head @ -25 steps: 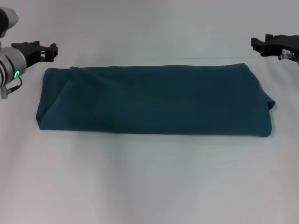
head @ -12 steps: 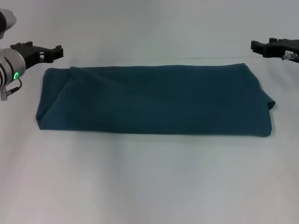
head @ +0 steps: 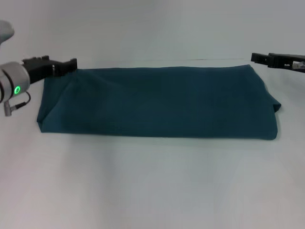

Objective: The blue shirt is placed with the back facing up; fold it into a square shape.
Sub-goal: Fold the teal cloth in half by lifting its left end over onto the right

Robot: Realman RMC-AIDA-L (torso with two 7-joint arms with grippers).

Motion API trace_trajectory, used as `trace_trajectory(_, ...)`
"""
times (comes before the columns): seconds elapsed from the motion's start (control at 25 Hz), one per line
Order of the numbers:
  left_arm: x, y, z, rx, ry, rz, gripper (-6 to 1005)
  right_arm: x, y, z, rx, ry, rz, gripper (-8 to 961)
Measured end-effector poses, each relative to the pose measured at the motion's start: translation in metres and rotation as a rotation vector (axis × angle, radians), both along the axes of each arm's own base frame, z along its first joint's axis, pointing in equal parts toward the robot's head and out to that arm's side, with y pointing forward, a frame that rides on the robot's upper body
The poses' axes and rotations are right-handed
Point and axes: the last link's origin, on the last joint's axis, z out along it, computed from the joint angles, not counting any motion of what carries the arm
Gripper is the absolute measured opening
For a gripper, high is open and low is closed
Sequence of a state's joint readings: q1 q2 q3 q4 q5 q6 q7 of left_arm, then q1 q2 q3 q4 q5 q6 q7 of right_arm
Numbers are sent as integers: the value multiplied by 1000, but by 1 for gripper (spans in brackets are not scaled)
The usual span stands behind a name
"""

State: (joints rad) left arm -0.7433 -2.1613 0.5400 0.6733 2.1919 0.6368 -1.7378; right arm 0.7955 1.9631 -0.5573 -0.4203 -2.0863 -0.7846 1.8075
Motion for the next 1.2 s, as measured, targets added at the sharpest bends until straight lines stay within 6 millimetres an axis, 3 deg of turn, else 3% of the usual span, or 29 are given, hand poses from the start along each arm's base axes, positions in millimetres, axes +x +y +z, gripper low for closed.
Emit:
trace_trajectory(0.24,-12,-18,3,-22,-94,20,874,4,-21,6,-55,102,15,610)
trace_trajectory(0.56,-39,-44,5,-44,-120,66,872,12,-38,7,-96,152,14,802)
trace_trajectory(0.84,-54,-61,6,-69,-113,83,869,18,-44,5,-95,167,-4,808)
trace_trajectory(1.2,-61,-68,-1,-100,-91,94,865,19,-43,7,-78,184,-18,802)
